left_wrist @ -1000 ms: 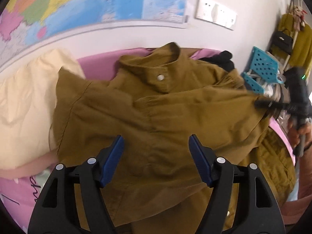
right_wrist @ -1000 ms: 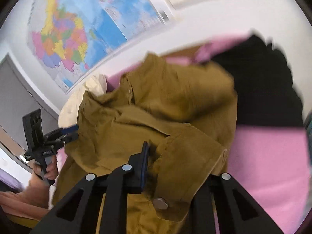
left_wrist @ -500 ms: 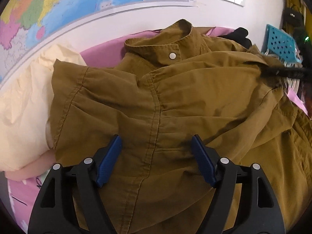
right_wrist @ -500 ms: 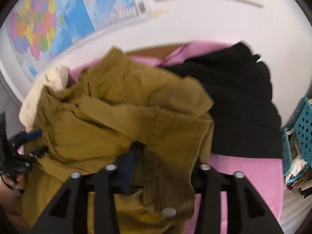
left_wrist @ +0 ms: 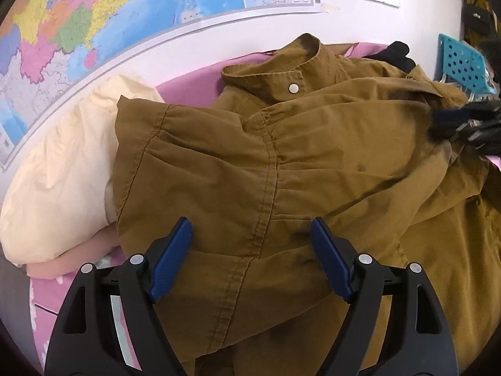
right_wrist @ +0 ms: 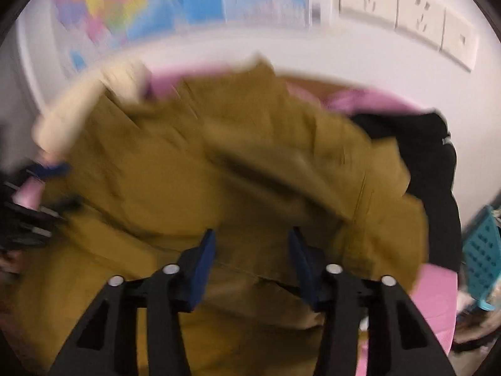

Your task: Fold large clothes

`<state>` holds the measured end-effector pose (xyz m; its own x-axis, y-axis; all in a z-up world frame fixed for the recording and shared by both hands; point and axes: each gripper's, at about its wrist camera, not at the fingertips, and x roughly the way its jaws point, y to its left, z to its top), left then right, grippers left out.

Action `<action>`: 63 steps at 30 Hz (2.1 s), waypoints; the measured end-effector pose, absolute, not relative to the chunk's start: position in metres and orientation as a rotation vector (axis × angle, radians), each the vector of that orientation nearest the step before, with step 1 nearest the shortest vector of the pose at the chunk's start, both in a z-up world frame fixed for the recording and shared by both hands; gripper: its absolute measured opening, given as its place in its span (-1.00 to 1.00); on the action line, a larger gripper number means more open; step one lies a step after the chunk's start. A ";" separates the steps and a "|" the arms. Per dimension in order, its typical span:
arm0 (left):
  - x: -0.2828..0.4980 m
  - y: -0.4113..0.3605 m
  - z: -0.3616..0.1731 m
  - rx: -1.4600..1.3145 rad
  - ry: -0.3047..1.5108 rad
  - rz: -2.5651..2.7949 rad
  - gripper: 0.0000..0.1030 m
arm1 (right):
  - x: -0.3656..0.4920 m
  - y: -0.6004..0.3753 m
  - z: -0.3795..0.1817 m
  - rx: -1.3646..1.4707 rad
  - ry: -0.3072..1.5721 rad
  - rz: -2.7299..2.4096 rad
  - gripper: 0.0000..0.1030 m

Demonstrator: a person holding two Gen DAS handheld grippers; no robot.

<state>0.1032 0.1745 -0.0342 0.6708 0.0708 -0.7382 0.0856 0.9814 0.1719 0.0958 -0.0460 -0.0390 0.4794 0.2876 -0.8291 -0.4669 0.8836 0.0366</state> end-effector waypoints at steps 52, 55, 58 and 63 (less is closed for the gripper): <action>0.000 0.180 -0.004 0.115 0.811 0.052 0.74 | -0.028 -0.060 -0.014 0.041 0.945 0.624 0.37; -0.008 0.180 -0.006 0.101 0.814 0.057 0.74 | -0.034 -0.059 -0.016 0.059 0.948 0.627 0.37; -0.017 0.182 -0.007 0.080 0.813 0.062 0.74 | -0.041 -0.060 -0.016 0.062 0.941 0.617 0.37; -0.034 0.183 -0.010 0.037 0.813 0.060 0.77 | -0.055 -0.061 -0.013 0.062 0.927 0.618 0.38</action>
